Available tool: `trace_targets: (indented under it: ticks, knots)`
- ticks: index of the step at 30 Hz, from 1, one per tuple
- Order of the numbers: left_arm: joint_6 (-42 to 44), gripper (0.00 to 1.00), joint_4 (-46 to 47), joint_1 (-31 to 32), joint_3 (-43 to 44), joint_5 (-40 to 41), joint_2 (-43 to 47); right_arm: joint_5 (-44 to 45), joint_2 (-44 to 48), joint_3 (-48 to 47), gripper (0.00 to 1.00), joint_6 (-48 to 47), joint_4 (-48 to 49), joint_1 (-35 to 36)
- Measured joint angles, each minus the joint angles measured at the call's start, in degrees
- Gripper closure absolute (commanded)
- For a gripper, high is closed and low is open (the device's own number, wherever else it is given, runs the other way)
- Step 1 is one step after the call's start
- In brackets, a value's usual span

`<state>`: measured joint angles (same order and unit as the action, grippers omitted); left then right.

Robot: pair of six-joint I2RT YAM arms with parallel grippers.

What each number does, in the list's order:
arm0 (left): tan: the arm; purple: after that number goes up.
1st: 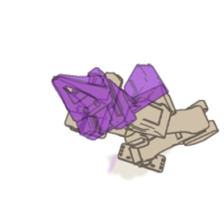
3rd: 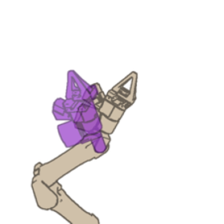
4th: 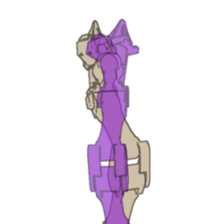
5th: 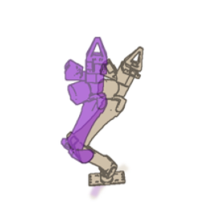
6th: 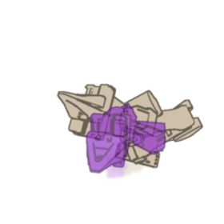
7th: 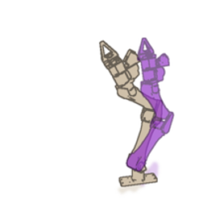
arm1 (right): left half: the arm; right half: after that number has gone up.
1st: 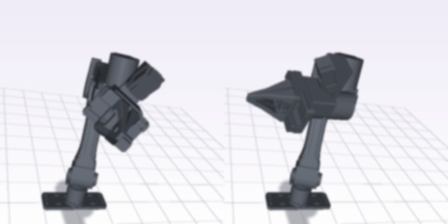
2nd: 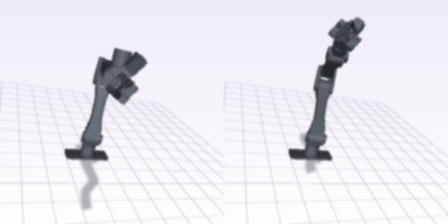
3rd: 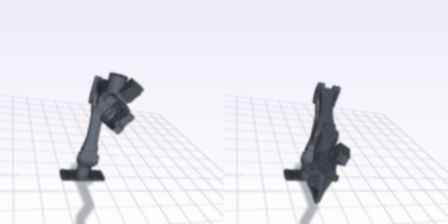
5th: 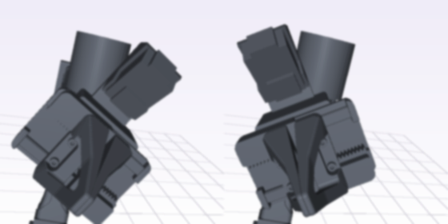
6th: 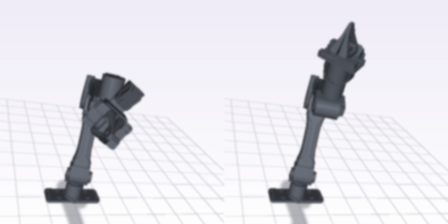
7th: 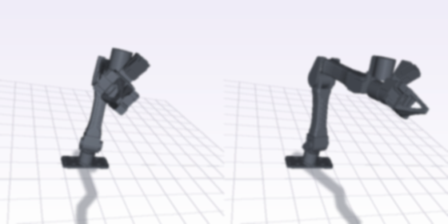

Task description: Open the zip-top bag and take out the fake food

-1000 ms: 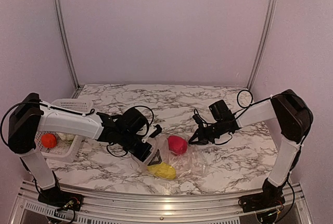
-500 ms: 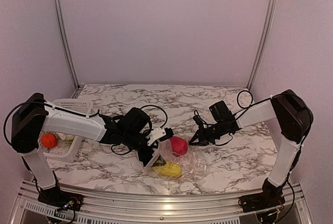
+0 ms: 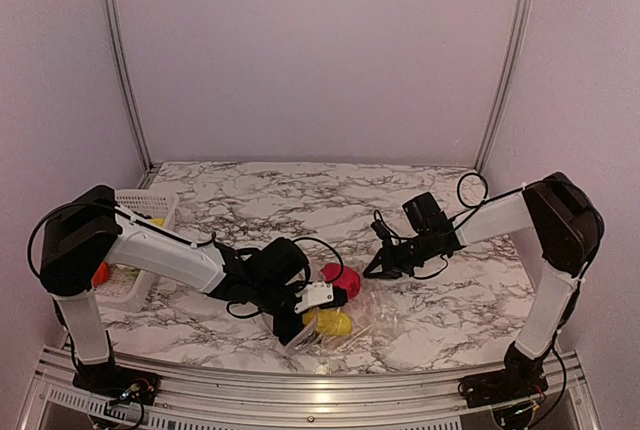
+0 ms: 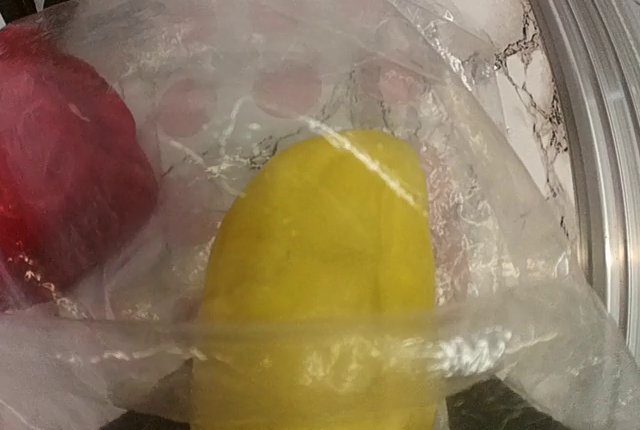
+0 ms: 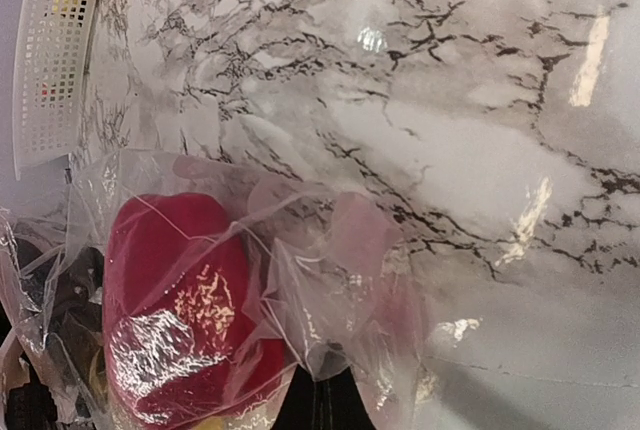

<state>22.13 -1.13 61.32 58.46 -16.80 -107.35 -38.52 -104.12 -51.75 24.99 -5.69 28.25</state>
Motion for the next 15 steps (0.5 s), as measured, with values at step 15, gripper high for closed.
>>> trace_targets:
  ticks: [15]
  knots:
    - [-15.65, 0.56, 3.87, -0.74, -7.39, 8.57, 11.19, 0.11, 3.72, 3.21, 1.00, -0.09, -0.33, -3.82]
